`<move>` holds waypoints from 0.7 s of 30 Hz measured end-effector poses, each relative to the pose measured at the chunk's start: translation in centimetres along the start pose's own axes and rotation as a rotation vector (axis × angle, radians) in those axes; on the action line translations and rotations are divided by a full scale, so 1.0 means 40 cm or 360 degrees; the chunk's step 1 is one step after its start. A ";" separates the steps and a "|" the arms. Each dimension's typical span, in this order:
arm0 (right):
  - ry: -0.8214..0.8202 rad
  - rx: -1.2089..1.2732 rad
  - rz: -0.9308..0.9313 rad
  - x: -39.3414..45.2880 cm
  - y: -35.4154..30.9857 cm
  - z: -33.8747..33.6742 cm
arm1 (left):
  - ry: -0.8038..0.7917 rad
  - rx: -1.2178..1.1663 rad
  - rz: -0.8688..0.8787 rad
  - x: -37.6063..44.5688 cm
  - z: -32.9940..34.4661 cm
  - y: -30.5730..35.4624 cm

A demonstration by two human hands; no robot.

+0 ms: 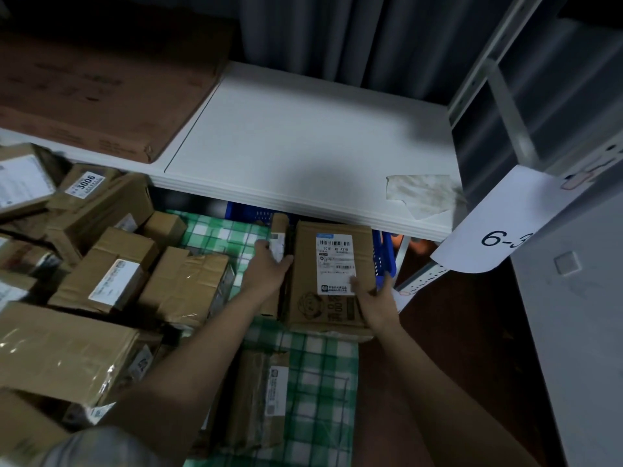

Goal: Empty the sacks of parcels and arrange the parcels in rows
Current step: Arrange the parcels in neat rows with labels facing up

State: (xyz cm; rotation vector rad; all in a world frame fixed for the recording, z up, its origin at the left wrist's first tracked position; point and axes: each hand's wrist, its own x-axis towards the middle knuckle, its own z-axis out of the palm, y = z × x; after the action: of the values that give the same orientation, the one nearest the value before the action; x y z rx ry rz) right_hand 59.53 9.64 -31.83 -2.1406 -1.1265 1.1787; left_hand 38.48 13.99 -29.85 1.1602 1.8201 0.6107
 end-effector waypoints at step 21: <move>-0.0038 0.0454 -0.0176 -0.026 0.025 0.020 | -0.0200 -0.0364 -0.0158 0.028 0.035 -0.050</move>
State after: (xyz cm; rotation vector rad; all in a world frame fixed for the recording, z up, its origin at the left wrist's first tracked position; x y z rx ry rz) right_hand 58.99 8.23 -32.47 -1.8314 -1.0049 1.2352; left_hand 38.53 14.02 -32.55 0.9290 1.6436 0.6549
